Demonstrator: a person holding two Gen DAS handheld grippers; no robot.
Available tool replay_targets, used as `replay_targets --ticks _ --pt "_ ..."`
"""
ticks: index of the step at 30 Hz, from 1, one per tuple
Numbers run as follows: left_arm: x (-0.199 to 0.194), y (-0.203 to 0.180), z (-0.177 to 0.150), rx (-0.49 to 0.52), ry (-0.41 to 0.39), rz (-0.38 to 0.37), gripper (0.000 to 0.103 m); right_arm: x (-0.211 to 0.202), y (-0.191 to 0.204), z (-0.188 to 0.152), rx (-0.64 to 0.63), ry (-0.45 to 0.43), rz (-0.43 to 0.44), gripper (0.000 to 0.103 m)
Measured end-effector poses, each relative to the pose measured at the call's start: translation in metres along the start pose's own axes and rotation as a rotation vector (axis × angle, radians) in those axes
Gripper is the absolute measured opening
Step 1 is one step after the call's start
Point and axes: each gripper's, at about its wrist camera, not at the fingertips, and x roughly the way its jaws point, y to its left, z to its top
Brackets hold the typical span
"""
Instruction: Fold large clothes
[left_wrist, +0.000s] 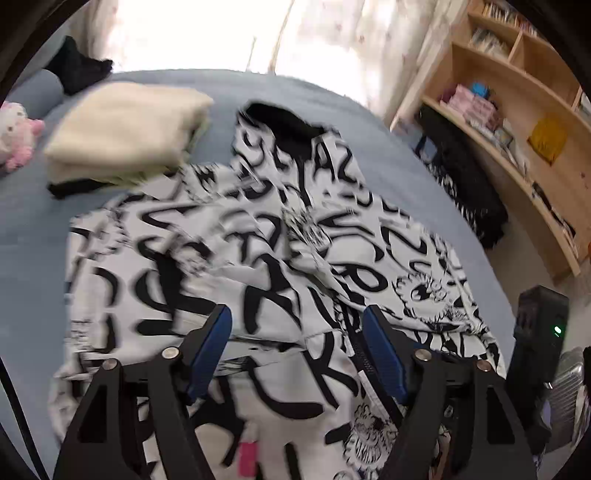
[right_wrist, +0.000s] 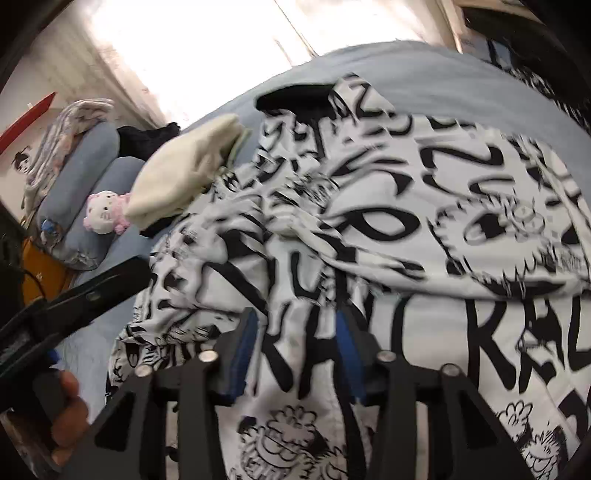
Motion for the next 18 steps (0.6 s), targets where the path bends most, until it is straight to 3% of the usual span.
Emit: replay_targets --ticks 4,6,10,14,18 --pt "-0.031 0.028 -0.005 -0.039 -0.061 0.086 0.080 -0.004 0.027 0.011 -0.103 -0.022 0.018 0.049" --pt "-0.037 0.049 -0.012 -0.068 -0.066 0.168 0.080 -0.002 0.046 0.015 -0.182 -0.026 0.030 0.049" --pt "-0.028 0.090 -0.027 -0.147 -0.001 0.279 0.080 0.014 0.089 0.012 -0.397 -0.019 0.015 0.058" --pt "-0.010 0.121 -0.048 -0.203 0.067 0.306 0.080 0.041 0.117 0.000 -0.610 0.019 -0.038 0.058" --pt "0.002 0.135 -0.061 -0.211 0.089 0.320 0.080 0.079 0.127 -0.012 -0.792 0.083 -0.177 0.058"
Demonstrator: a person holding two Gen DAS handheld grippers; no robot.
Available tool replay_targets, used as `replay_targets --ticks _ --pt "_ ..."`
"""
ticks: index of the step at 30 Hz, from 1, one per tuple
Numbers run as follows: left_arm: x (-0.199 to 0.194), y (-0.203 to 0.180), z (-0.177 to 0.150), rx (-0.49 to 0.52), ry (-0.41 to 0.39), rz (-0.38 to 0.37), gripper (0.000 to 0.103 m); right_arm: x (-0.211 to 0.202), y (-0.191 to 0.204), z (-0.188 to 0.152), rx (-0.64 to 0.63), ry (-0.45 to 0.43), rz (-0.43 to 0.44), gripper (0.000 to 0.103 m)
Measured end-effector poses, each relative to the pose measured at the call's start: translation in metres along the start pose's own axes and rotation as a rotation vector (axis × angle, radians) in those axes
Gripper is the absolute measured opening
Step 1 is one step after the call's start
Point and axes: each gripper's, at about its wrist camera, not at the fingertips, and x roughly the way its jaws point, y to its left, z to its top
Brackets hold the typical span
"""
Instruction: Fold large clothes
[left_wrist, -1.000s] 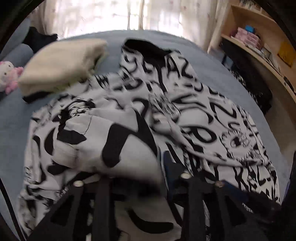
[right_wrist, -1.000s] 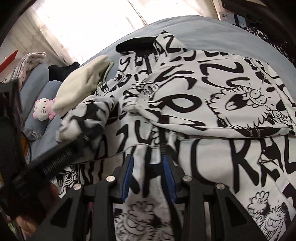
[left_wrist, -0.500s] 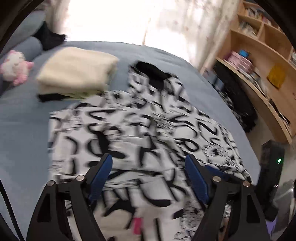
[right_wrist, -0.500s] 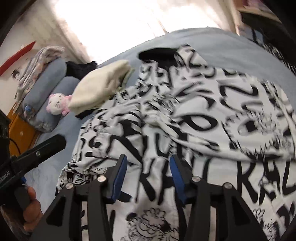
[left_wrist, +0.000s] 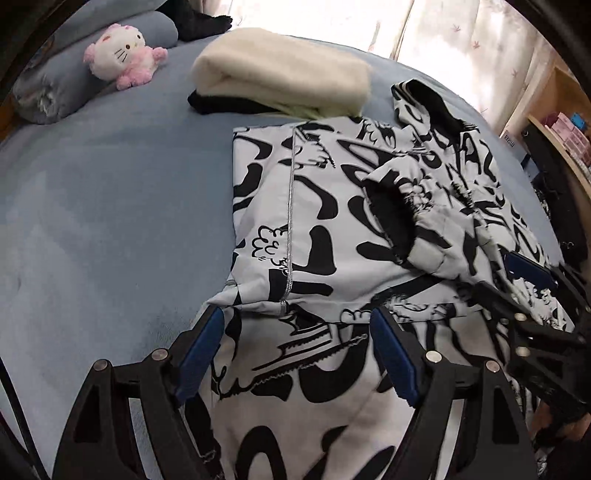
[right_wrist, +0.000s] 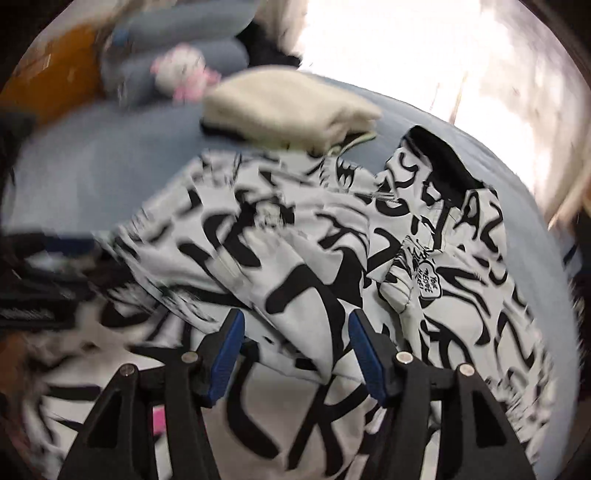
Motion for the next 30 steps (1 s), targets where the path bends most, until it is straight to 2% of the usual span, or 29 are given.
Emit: replay_targets --ticks 3,6,7,8,9,10,13,15,18,20,22,23,24,26,28,30 --pt "0.006 -0.001 -0.002 0.018 0.001 0.008 0.080 0.022 0.014 0.000 -0.119 0.054 -0.071 0.058" --pt "0.011 -0.003 -0.003 0.029 0.002 0.019 0.080 0.038 0.026 0.004 -0.203 0.066 -0.170 0.058" --pt "0.013 -0.006 -0.002 0.028 0.002 0.020 0.080 0.043 0.029 0.007 -0.219 0.066 -0.202 0.054" --pt "0.013 -0.005 -0.002 0.025 0.002 0.017 0.080 0.045 0.029 0.011 -0.216 0.060 -0.212 0.029" --pt "0.012 -0.004 -0.002 0.019 0.002 0.013 0.080 0.046 0.027 0.018 -0.194 0.064 -0.194 0.015" --pt "0.012 -0.004 -0.002 0.013 0.000 0.008 0.080 0.046 0.023 0.024 -0.166 0.072 -0.168 0.007" --pt "0.010 -0.001 -0.001 -0.007 -0.006 -0.005 0.080 0.019 -0.004 0.046 -0.002 -0.019 -0.100 0.007" --pt "0.008 0.000 -0.001 -0.016 -0.012 -0.004 0.080 -0.010 -0.040 0.052 0.182 -0.101 -0.050 0.006" --pt "0.005 0.000 -0.002 -0.023 -0.025 -0.007 0.080 -0.039 -0.098 0.029 0.475 -0.149 0.042 0.006" --pt "0.003 -0.001 -0.003 -0.019 -0.029 -0.026 0.080 -0.042 -0.123 0.000 0.618 -0.130 0.102 0.007" --pt "0.002 -0.006 -0.005 -0.005 -0.031 -0.030 0.080 -0.031 -0.140 -0.039 0.743 -0.037 0.156 0.009" --pt "0.002 -0.009 -0.006 0.008 -0.028 -0.033 0.080 -0.023 -0.143 -0.058 0.781 0.021 0.151 0.015" --pt "0.002 -0.012 -0.008 0.019 -0.025 -0.033 0.080 -0.015 -0.143 -0.077 0.809 0.075 0.145 0.018" --pt "0.001 -0.018 -0.009 0.037 -0.013 -0.032 0.080 -0.003 -0.141 -0.113 0.853 0.178 0.173 0.029" --pt "-0.002 -0.020 -0.008 0.046 0.002 -0.058 0.080 -0.010 -0.143 -0.130 0.890 0.163 0.210 0.040" --pt "-0.007 -0.019 -0.005 0.053 0.006 -0.077 0.080 -0.028 -0.148 -0.129 0.879 0.115 0.203 0.043"
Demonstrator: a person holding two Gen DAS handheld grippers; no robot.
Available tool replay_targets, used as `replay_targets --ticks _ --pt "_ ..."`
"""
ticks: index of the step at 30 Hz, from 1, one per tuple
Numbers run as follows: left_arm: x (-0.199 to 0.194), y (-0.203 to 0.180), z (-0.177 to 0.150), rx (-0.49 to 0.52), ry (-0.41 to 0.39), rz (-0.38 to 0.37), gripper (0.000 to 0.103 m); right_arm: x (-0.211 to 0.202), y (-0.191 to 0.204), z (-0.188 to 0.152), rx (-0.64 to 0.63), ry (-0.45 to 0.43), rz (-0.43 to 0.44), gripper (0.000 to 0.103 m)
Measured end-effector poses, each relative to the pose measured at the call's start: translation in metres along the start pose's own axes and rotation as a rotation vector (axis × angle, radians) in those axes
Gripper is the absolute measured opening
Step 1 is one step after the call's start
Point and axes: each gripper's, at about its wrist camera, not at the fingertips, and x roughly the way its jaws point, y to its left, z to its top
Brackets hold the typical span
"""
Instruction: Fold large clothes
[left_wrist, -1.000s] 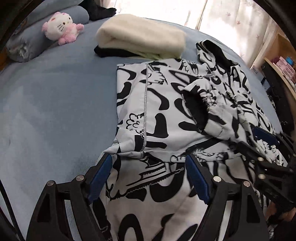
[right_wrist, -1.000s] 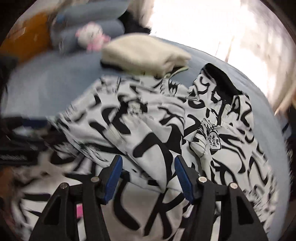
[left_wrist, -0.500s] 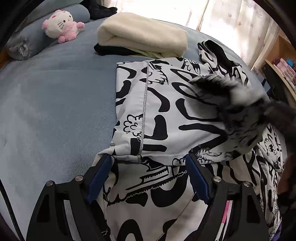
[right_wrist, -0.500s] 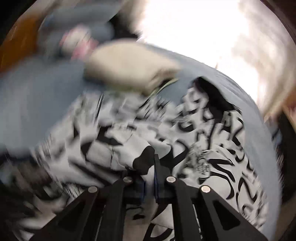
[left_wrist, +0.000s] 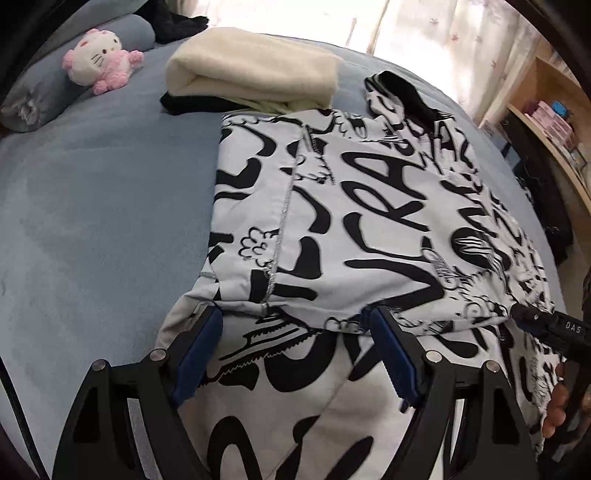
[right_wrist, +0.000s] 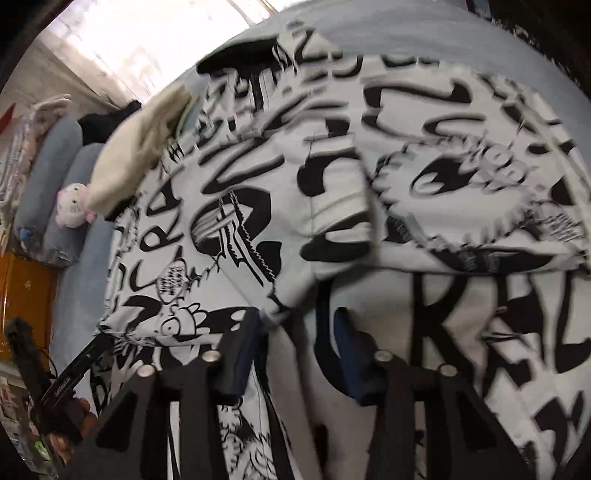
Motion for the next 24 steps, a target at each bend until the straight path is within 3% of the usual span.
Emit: replay_targets --ticks 5,9,12,19,22,24 --pt "-0.018 0.005 0.028 0.024 -0.051 0.000 0.081 -0.025 0.005 0.029 -0.028 -0.105 0.024 0.060" --pt "-0.001 0.019 0.065 0.022 -0.044 0.032 0.081 -0.007 -0.001 0.064 -0.052 -0.125 -0.011 0.060" --pt "0.028 0.036 0.089 0.011 0.007 0.062 0.081 0.019 -0.013 0.084 -0.032 -0.077 -0.034 0.060" --pt "0.082 0.068 0.125 -0.054 0.100 0.037 0.081 0.049 -0.028 0.092 -0.012 -0.020 -0.010 0.060" --pt "0.093 0.063 0.136 -0.035 0.105 0.032 0.081 0.056 -0.021 0.091 -0.050 -0.010 0.031 0.060" --pt "0.101 0.057 0.142 -0.012 0.115 0.042 0.081 0.059 -0.014 0.090 -0.078 -0.013 0.023 0.054"
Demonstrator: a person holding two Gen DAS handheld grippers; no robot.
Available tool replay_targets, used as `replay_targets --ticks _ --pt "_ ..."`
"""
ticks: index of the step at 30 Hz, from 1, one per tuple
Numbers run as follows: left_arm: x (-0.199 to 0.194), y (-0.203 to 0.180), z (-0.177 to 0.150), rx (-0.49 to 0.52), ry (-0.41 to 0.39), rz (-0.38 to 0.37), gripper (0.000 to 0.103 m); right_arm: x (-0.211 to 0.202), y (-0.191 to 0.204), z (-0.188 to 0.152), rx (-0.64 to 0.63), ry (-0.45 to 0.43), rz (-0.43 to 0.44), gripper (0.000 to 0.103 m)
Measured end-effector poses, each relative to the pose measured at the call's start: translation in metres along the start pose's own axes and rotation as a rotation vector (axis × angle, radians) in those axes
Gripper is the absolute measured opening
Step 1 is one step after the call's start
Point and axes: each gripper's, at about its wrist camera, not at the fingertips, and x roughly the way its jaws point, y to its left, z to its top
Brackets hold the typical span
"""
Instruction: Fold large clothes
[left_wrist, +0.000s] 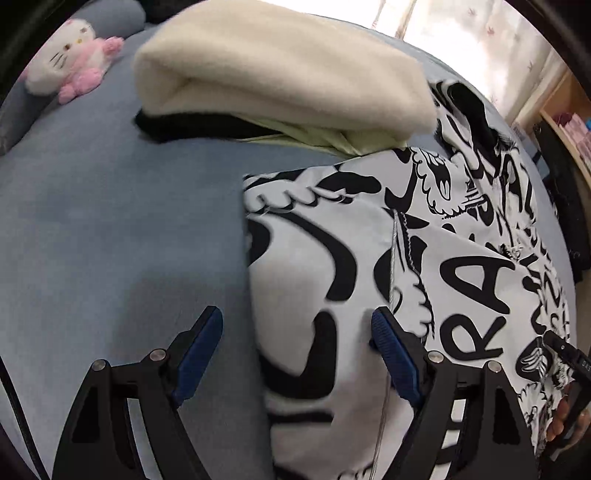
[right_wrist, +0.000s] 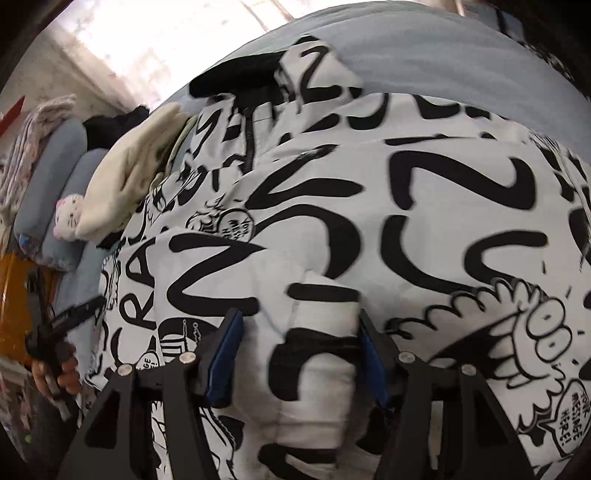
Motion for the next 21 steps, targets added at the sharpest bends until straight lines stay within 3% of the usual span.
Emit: replay_targets --ticks 1,2,6,7,8,9,13,16,19,21 --pt "0.005 -0.005 0.003 0.008 0.007 0.006 0.081 0.001 0.004 0.000 -0.016 -0.004 -0.009 0.047" --pt "0.007 -0.007 0.005 0.012 0.012 0.004 0.081 0.003 0.007 0.000 -0.028 -0.006 -0.009 0.032" --pt "0.009 -0.022 0.010 0.040 0.000 0.006 0.060 0.003 0.023 0.001 -0.085 -0.035 -0.036 0.027" --pt "0.008 -0.026 0.009 0.059 -0.008 0.011 0.046 0.002 0.028 0.001 -0.106 -0.053 -0.045 0.026" --pt "0.005 -0.030 0.008 0.080 -0.031 0.046 0.014 0.001 0.032 0.001 -0.115 -0.066 -0.046 0.025" --pt "0.001 -0.030 0.006 0.095 -0.062 0.122 0.004 -0.001 0.034 0.003 -0.121 -0.082 -0.055 0.025" --pt "-0.021 -0.018 0.008 0.035 -0.201 0.104 0.003 -0.015 0.048 0.016 -0.151 -0.200 -0.035 0.024" --pt "-0.030 -0.013 0.010 -0.012 -0.300 0.131 0.002 -0.018 0.060 0.029 -0.181 -0.291 -0.012 0.024" --pt "-0.018 -0.016 0.011 -0.006 -0.326 0.181 0.002 -0.002 0.064 0.042 -0.208 -0.327 -0.052 0.024" --pt "-0.003 -0.012 0.012 -0.013 -0.305 0.220 0.002 0.019 0.059 0.050 -0.196 -0.281 -0.098 0.026"
